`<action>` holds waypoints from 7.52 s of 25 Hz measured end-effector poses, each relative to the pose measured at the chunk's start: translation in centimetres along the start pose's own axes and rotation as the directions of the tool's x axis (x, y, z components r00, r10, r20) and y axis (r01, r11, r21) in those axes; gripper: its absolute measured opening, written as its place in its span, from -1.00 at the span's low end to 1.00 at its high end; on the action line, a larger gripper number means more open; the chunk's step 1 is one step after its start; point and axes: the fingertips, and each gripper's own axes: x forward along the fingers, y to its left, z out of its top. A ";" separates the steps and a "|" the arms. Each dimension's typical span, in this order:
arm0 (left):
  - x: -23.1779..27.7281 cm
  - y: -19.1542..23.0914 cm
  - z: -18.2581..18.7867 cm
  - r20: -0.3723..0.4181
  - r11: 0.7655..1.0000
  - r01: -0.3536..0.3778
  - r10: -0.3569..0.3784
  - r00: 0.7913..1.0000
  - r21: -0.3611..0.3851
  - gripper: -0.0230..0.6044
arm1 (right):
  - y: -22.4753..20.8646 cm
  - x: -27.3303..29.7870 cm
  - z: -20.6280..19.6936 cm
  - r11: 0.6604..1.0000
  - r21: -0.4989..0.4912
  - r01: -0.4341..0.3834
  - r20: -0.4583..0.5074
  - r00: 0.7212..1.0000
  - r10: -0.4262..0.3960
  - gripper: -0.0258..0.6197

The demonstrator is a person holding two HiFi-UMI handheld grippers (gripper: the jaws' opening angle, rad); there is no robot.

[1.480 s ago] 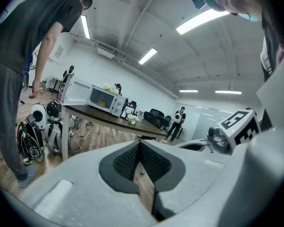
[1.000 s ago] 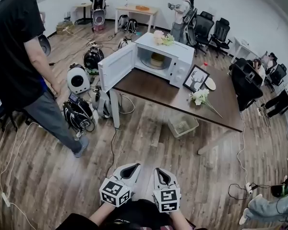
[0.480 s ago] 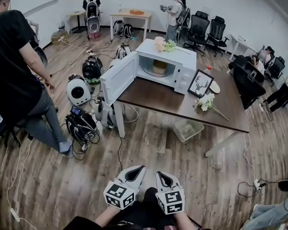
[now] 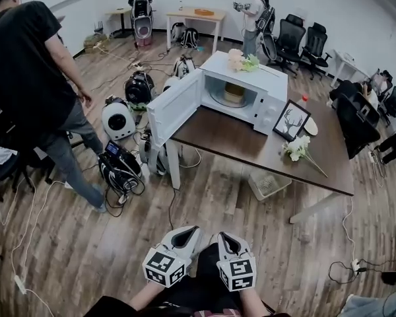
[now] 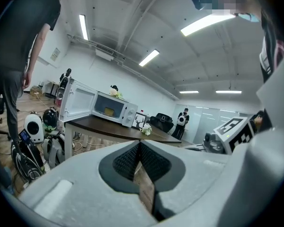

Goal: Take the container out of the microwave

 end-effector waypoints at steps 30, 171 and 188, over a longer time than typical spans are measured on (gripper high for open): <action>24.4 5.8 5.1 0.008 0.990 -0.131 0.132 0.991 -0.049 -0.90 | -20.0 14.9 7.0 0.977 -0.035 -0.209 -0.009 0.978 0.209 -0.90; 43.7 32.3 16.1 -0.075 0.995 0.101 -0.103 0.992 -0.026 -0.90 | -39.0 58.0 22.7 0.605 -0.781 -0.153 -0.368 0.896 -0.249 -0.83; 43.8 32.3 16.5 -0.064 0.995 0.102 -0.103 0.993 -0.018 -0.90 | -38.3 57.0 22.9 0.619 -0.766 -0.175 -0.392 0.890 -0.233 -0.86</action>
